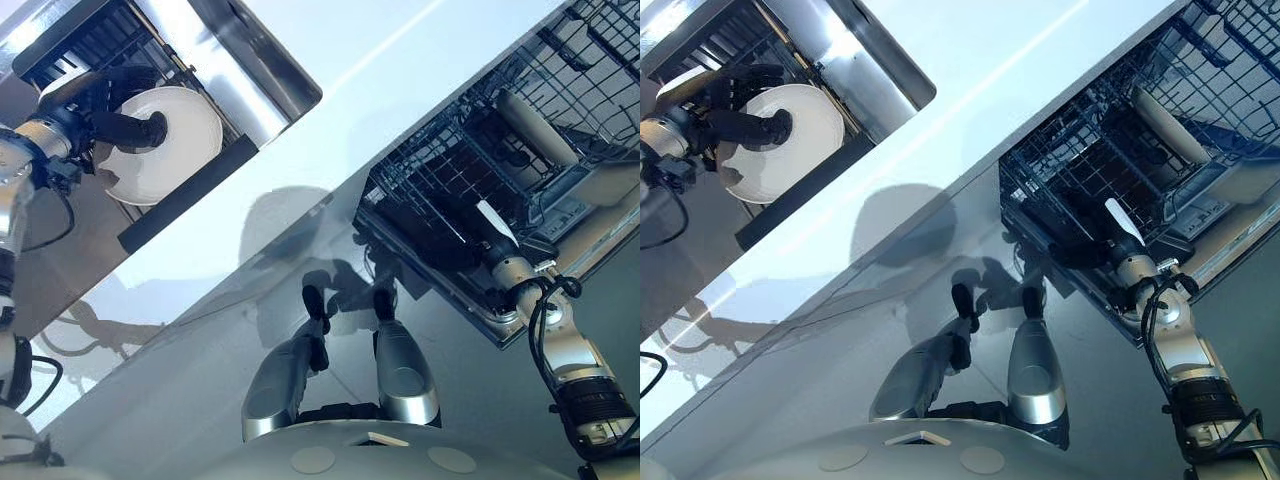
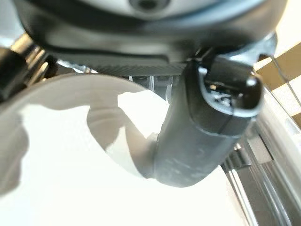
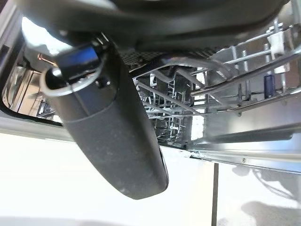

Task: Pick up plates and place into dishwasher.

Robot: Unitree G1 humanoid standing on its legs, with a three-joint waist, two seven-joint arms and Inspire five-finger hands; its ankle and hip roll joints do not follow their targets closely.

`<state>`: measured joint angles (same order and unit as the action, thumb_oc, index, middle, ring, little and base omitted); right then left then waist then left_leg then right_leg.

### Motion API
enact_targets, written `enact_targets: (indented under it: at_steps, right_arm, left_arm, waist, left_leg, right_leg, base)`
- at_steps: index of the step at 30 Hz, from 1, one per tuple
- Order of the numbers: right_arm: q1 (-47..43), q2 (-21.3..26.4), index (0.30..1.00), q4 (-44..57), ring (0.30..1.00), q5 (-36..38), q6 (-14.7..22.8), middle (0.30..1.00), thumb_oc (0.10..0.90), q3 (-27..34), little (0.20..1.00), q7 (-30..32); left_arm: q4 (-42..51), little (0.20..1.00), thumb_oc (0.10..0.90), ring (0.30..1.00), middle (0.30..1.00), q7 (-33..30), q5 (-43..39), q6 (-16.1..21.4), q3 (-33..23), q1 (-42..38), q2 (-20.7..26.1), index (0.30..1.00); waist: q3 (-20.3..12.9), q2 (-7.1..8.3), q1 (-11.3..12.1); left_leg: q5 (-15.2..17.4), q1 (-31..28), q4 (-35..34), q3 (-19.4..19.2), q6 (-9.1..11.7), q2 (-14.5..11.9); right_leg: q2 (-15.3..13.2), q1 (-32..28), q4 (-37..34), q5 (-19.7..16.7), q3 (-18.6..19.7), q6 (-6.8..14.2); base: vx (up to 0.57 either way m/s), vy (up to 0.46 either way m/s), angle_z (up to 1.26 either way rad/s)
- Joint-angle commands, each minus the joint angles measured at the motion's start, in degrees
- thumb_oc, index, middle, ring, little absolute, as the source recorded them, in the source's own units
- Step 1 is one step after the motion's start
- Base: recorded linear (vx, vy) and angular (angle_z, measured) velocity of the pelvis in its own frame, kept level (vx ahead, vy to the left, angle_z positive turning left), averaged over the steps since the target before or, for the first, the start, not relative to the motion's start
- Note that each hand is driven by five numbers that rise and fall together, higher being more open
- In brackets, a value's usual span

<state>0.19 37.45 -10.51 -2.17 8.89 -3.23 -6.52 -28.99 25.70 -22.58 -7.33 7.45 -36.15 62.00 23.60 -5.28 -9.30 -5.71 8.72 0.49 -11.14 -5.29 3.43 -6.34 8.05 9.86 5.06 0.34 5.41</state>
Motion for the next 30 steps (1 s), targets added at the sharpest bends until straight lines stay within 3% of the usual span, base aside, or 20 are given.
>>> enact_targets:
  at_steps: [1, 3, 5, 6, 8, 10, 14, 23, 30]
  right_arm:
    - [-0.7, 2.2, 0.9, 3.4, 0.9, 1.6, 3.5, 0.9, 0.8, 3.4, 0.9, 1.3]
    - [0.1, 1.5, 0.9, 3.3, 0.9, 1.6, 3.4, 0.9, 0.8, 3.6, 0.9, 1.1]
    - [0.7, 0.5, 0.9, 3.0, 0.9, 1.4, 3.2, 0.9, 0.8, 3.6, 0.9, 0.7]
    - [1.3, -0.5, 0.9, 2.8, 0.9, 1.0, 3.3, 0.9, 0.8, 3.6, 0.9, 0.6]
    - [1.7, -1.6, 0.9, 2.4, 0.9, 0.4, 3.5, 0.9, 0.8, 3.5, 0.9, 0.3]
    - [2.1, -2.5, 0.9, 2.2, 0.9, 0.1, 3.5, 0.9, 0.8, 3.2, 0.9, 0.4]
    - [2.6, -4.4, 0.9, 1.5, 0.9, -0.4, 3.8, 0.9, 0.8, 2.3, 0.9, -0.1]
    - [3.7, -5.9, 0.9, 0.3, 0.9, 1.1, 4.6, 0.9, 0.8, 0.8, 0.9, -0.4]
    - [4.0, -5.4, 0.9, -0.4, 0.9, 1.8, 5.4, 0.9, 0.8, -0.2, 0.9, -1.0]
  left_arm:
    - [6.8, 0.818, 0.718, 0.829, 0.829, 8.8, -3.1, -3.5, 1.3, 9.5, -1.0, 0.829]
    - [8.8, 0.711, 0.611, 0.738, 0.738, 7.8, -4.4, -2.2, -1.3, 12.5, -0.9, 0.738]
    - [10.0, 0.741, 0.641, 0.764, 0.764, 6.3, -4.8, -0.4, -4.6, 15.5, -1.7, 0.764]
    - [10.7, 0.595, 0.495, 0.639, 0.639, 5.5, -4.2, 1.2, -7.3, 17.7, -2.5, 0.639]
    - [11.6, 0.584, 0.484, 0.629, 0.629, 4.4, -4.7, 4.0, -9.9, 19.8, -3.5, 0.629]
    - [12.8, 0.51, 0.41, 0.566, 0.566, 3.3, -4.4, 5.7, -11.7, 21.2, -4.2, 0.566]
    - [16.0, 0.2, 0.1, 0.3, 0.3, -0.4, -3.1, 10.4, -15.0, 23.2, -5.6, 0.3]
    - [19.7, 0.2, 0.1, 0.3, 0.3, -3.2, 2.5, 14.7, -14.6, 21.9, -4.1, 0.3]
    - [19.5, 0.2, 0.1, 0.3, 0.3, -4.0, 4.3, 15.5, -12.2, 20.1, -2.8, 0.3]
  waist:
    - [-3.9, -1.1, 1.3]
    - [-4.7, -1.22, 2.0]
    - [-5.6, -1.35, 2.6]
    - [-6.4, -1.39, 3.1]
    - [-7.4, -1.42, 3.7]
    - [-8.2, -1.43, 4.2]
    - [-10.0, -1.16, 5.2]
    - [-12.9, -0.12, 5.6]
    - [-13.4, 0.26, 5.5]
  left_leg:
    - [11.9, -3.7, 6.0, 1.0, 0.6, 3.3]
    - [11.9, -4.9, 5.1, 1.7, 0.6, 3.6]
    - [11.8, -5.9, 4.3, 2.2, 0.6, 3.9]
    - [11.7, -6.6, 3.8, 2.7, 0.7, 3.9]
    - [11.5, -7.3, 3.0, 3.2, 0.7, 4.0]
    - [11.3, -7.9, 2.4, 3.6, 0.7, 4.0]
    - [11.1, -9.2, 1.1, 4.3, 0.6, 3.8]
    - [11.0, -11.7, -0.8, 6.1, 0.8, 3.2]
    - [11.1, -12.5, -0.7, 6.4, 1.0, 2.6]
  right_leg:
    - [1.5, 6.7, -1.2, -5.8, -0.3, 1.8]
    - [1.4, 5.0, -2.2, -5.5, -0.9, 2.0]
    - [1.4, 3.8, -2.7, -5.1, -1.5, 2.1]
    - [1.5, 3.0, -2.8, -4.7, -2.0, 2.1]
    - [1.6, 2.3, -2.8, -4.1, -2.5, 2.1]
    - [1.7, 1.9, -2.7, -3.8, -2.9, 2.1]
    - [2.0, 0.8, -2.0, -2.5, -3.9, 2.2]
    - [3.8, -2.9, -2.8, -1.0, -4.0, 1.4]
    - [4.8, -5.2, -4.2, -0.6, -4.0, 0.6]
  base:
    - [0.02, -0.061, 0.12]
    - [0.01, -0.07, 0.04]
    - [0.02, -0.072, -0.01]
    - [0.02, -0.079, 0.01]
    - [0.01, -0.082, 0.01]
    - [0.01, -0.068, -0.04]
    - [0.01, -0.089, -0.06]
    - [0.02, -0.113, 0.32]
    - [0.01, -0.079, 0.06]
